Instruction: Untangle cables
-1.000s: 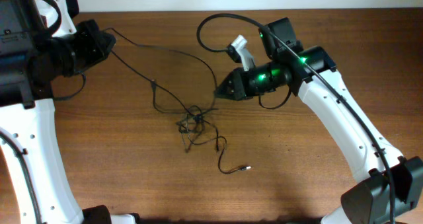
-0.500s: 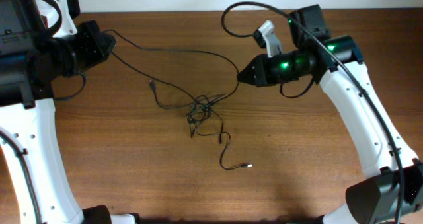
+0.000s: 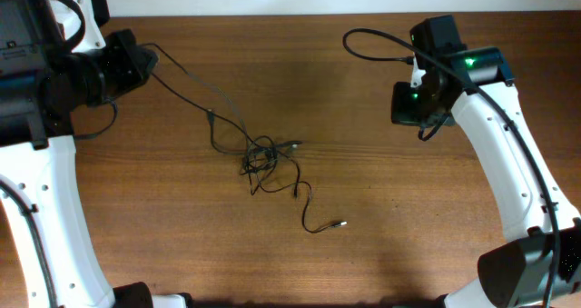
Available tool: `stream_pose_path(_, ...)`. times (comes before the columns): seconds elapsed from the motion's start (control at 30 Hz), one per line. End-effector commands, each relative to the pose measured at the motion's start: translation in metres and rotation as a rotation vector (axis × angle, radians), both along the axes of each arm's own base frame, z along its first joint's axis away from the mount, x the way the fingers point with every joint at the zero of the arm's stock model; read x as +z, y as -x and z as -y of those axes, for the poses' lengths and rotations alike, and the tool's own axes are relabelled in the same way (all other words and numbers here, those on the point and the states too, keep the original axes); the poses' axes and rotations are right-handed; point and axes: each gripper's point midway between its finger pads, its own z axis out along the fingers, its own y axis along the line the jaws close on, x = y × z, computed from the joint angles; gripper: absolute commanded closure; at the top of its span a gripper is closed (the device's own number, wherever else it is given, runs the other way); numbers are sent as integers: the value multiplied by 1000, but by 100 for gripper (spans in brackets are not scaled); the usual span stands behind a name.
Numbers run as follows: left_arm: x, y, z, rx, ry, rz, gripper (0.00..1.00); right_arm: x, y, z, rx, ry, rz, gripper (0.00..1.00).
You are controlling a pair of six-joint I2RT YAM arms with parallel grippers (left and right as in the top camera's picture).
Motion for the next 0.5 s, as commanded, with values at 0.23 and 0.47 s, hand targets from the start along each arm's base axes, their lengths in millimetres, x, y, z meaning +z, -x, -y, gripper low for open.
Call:
stream_pose_path(0.23, 33, 5, 33, -226, 106, 148, 100, 6, 26, -76, 342, -405, -83, 75)
stream_pose_path(0.47, 179, 33, 40, -554, 337, 625, 100, 6, 31, -86, 368, -412, -94, 74)
